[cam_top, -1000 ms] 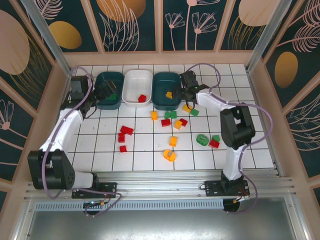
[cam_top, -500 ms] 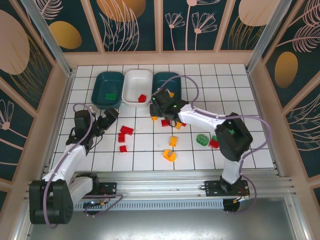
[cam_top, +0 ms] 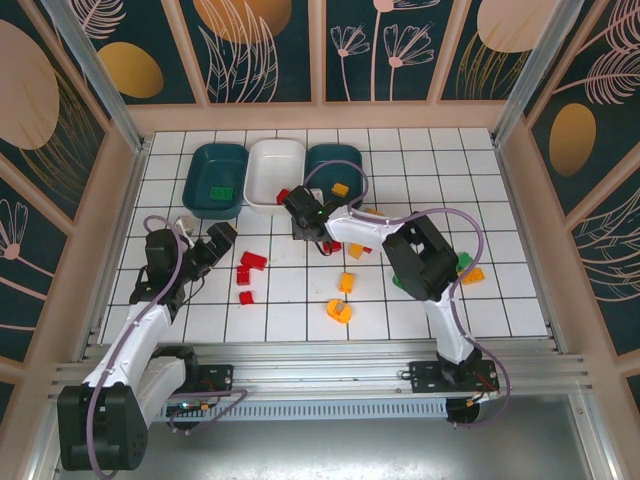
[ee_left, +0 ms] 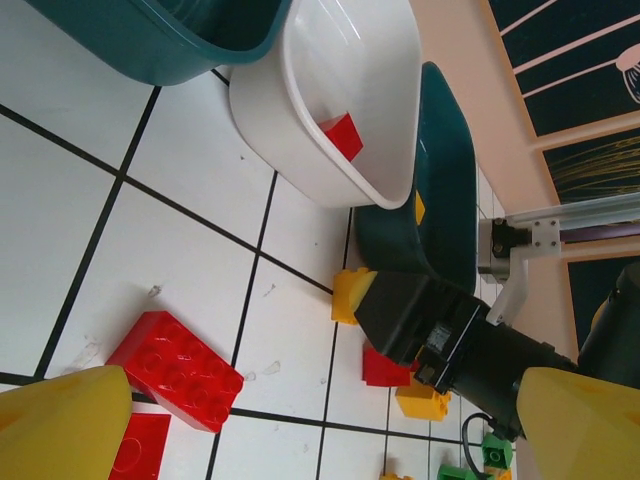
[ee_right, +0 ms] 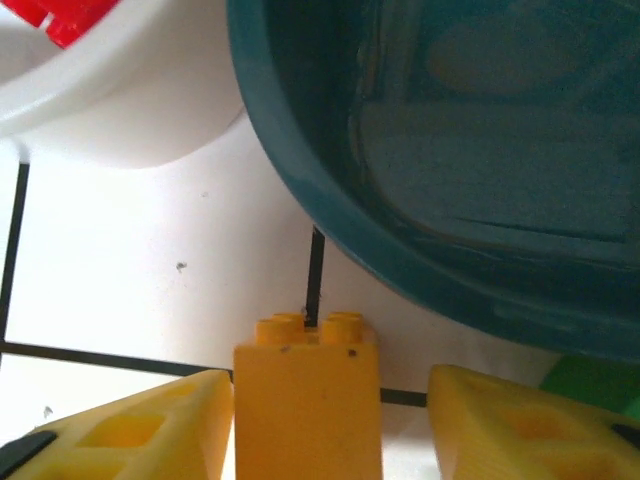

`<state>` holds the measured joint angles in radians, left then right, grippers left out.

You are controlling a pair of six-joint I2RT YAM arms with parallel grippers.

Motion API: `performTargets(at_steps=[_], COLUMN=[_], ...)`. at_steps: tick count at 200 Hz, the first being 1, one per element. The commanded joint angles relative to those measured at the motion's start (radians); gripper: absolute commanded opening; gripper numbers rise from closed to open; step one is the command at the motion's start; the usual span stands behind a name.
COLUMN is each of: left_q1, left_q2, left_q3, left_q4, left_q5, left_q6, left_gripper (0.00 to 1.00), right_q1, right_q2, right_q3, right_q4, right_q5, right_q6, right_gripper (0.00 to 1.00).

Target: Sort the legos into containers by color

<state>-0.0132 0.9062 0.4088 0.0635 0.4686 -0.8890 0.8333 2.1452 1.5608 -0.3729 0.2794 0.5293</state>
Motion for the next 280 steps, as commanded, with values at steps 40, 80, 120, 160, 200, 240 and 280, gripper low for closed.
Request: performTargets(at_steps=[40,80,120,160,200,240,280], left_q1=[-0.002,-0.003,-0.002,-0.024,-0.164,-0.212,-0.262], left_q2=[0.048,0.087,0.098,0.162,0.283,0.374,0.395], left_q3=[0.033,0.064,0.074,0.109,0.209,0.302,0.328], left_q4=[0.007,0.004,0.050,0.055,-0.070,-0.226,-0.225], left_q5=[0.008,0.011,0.049,0.110,0.041,-0.063,-0.094], left_q6=[0.000,0.000,-0.017,0.013,0.149,0.231,0.221], left_gripper=[0.98,0.99,0.98,0.99,0.96,0.94,0.95], right_q1=[0.013,0.026,0.028,-0.098,-0.227,-0.280,-0.281], right_q2=[-0.012,-0.088,-0.187,-0.165,-0.030,0.053,-0.002], right_q3=[0.023,-0.007,0.013,0.064,0.172,0.293,0.274], right_q4=[-0.030,-0.001,0.020,0.018,0.001,-0.059,-0.059], right_q5=[0.036,0.027,0.024,-0.013,-0.086,-0.092,-0.061], right_q6=[-0.018,-0.032,-0.065,-0.114,-0.161,-0.179,-0.181], right_gripper=[0.24,0.21,0.20,0.21,0.21,0.32,0.59])
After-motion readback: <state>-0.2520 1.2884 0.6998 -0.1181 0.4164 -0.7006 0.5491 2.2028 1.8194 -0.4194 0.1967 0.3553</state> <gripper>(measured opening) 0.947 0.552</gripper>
